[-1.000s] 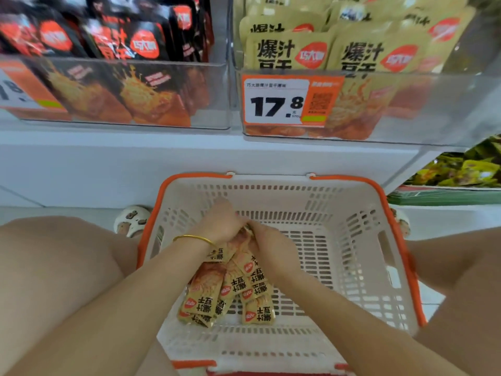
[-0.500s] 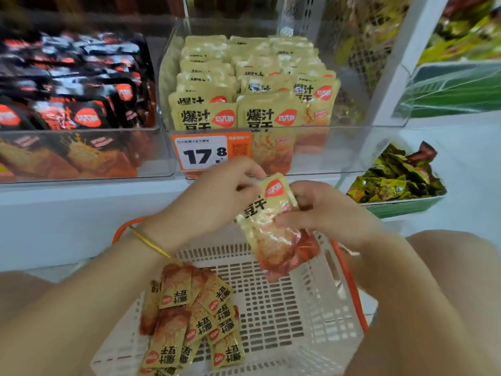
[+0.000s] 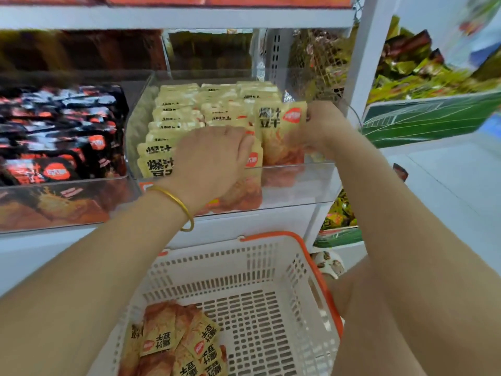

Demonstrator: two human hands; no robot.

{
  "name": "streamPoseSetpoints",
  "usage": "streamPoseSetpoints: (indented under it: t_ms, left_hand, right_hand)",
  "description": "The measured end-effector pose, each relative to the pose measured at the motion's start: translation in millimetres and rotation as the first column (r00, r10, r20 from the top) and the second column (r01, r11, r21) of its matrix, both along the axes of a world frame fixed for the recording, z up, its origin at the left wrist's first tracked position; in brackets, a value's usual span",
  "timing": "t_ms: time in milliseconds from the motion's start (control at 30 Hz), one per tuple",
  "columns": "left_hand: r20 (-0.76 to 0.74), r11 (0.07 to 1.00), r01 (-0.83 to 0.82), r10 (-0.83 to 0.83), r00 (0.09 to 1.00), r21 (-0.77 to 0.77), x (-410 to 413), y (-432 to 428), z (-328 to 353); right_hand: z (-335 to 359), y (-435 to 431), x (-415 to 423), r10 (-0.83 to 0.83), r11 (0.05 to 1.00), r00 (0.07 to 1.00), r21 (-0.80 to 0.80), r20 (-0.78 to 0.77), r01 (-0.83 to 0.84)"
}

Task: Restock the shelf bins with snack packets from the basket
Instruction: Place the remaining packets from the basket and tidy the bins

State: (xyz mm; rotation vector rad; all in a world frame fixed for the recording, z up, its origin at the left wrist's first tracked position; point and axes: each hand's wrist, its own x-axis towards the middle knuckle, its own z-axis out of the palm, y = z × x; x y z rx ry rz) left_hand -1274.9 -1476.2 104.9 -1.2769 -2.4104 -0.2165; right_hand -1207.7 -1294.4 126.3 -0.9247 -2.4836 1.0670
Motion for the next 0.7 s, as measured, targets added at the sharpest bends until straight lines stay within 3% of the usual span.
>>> streamPoseSetpoints:
  t_ms: [167,300,400,467,533,600,633,700]
  left_hand:
    - [-0.042,1.0,-0.004,0.004,0.999,0.004,-1,2,-2]
    - [-0.008,1.0,-0.01,0.01,1.0,0.018,0,0,-3]
    - [0.012,0.986,0.075,-0.078,0.997,0.149,3,-6,-4]
    - [-0.039,0.941,0.174,-0.17,0.985,0.29,11,-21,-7]
    - [-0.101,0.895,0.253,-0.232,0.967,0.367,21,-43,-22]
    - [-0.109,0.902,0.287,-0.266,0.958,0.324,28,-70,-48]
    - [-0.082,0.922,0.293,-0.282,0.956,0.253,28,-85,-66]
    - [0.009,0.968,0.25,-0.251,0.968,0.03,24,-116,-104]
  right_hand:
    - [-21,6,-17,0.0,0.968,0.975,0.245,0.22,-0.055]
    - [-24,3,-22,-0.015,0.961,0.951,0.268,0.309,-0.072]
    - [-12,-3,-11,-0.104,0.978,0.975,0.201,0.195,0.064]
    - [-1,-19,8,-0.163,0.946,0.986,0.288,0.025,0.149]
    - [2,-45,35,-0.116,0.897,0.983,0.409,-0.144,0.166]
    - [-6,-79,54,0.039,0.92,0.985,0.392,-0.168,0.03]
    - [-17,-96,57,0.142,0.928,0.984,0.361,-0.109,-0.094]
    - [-55,-126,48,0.357,0.87,0.918,0.297,0.17,-0.394]
